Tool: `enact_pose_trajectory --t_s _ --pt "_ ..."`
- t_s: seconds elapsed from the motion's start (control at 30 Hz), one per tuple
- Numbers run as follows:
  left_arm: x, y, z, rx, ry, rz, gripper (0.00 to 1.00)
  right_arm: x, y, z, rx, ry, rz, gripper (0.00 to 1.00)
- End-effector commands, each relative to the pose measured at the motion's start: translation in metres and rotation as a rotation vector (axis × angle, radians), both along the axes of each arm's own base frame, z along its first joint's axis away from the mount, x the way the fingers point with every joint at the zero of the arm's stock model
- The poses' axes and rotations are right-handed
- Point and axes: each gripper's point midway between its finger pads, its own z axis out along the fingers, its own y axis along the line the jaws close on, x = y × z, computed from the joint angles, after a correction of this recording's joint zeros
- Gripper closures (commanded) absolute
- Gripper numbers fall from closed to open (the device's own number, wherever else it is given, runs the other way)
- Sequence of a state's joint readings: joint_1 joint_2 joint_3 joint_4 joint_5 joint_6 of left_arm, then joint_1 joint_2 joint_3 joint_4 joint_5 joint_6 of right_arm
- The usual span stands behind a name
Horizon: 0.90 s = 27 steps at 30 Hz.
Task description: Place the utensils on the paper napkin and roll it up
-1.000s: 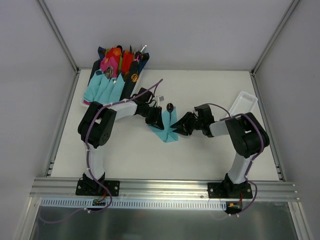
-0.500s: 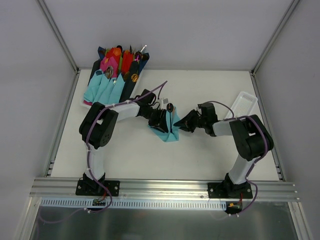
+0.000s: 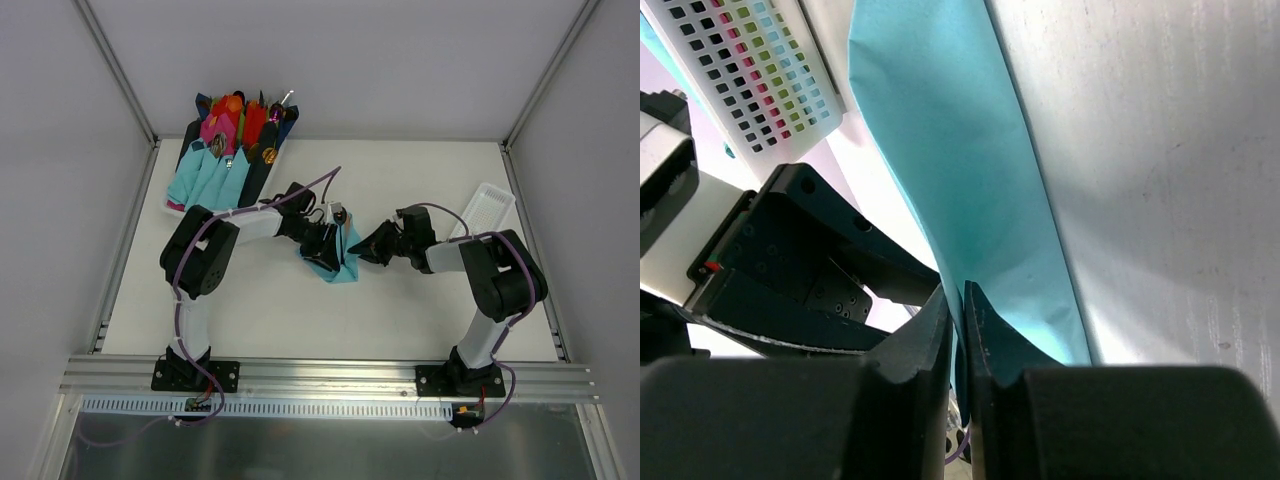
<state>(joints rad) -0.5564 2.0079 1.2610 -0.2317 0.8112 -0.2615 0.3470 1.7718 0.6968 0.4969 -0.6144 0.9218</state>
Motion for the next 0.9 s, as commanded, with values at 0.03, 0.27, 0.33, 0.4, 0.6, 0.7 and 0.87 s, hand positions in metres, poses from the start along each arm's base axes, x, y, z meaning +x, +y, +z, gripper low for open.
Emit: enact_pose_trajectory --t_s 0.03,0.27,0.33,0.4,0.6,0.7,0.87 --pt "-0.011 -0.007 0.023 -0.057 -0.06 -0.064 0.62 0.003 0.0 0.012 0.014 -0.048 0.01 0.89" --pt "-0.005 -0.012 0.02 -0.035 -0.083 -0.055 0.74 0.003 0.0 0.012 0.016 -0.046 0.013 0.89" --pt "-0.001 -0.014 0.018 -0.03 -0.081 -0.047 0.8 0.002 0.0 0.012 0.017 -0.046 0.014 0.89" --pt "0.001 -0.015 0.017 -0.022 -0.08 -0.038 0.84 0.002 0.0 0.012 0.018 -0.044 0.015 0.89" --pt "0.012 -0.018 0.016 -0.014 -0.093 -0.021 0.93 0.0 0.0 0.009 0.017 -0.037 0.019 0.91" --pt "0.017 -0.02 0.015 -0.013 -0.099 -0.017 0.96 -0.001 0.001 0.009 0.019 -0.035 0.025 0.92" --pt "0.02 -0.022 0.008 -0.003 -0.086 -0.012 0.98 -0.003 0.0 0.006 0.017 -0.029 0.027 0.93"
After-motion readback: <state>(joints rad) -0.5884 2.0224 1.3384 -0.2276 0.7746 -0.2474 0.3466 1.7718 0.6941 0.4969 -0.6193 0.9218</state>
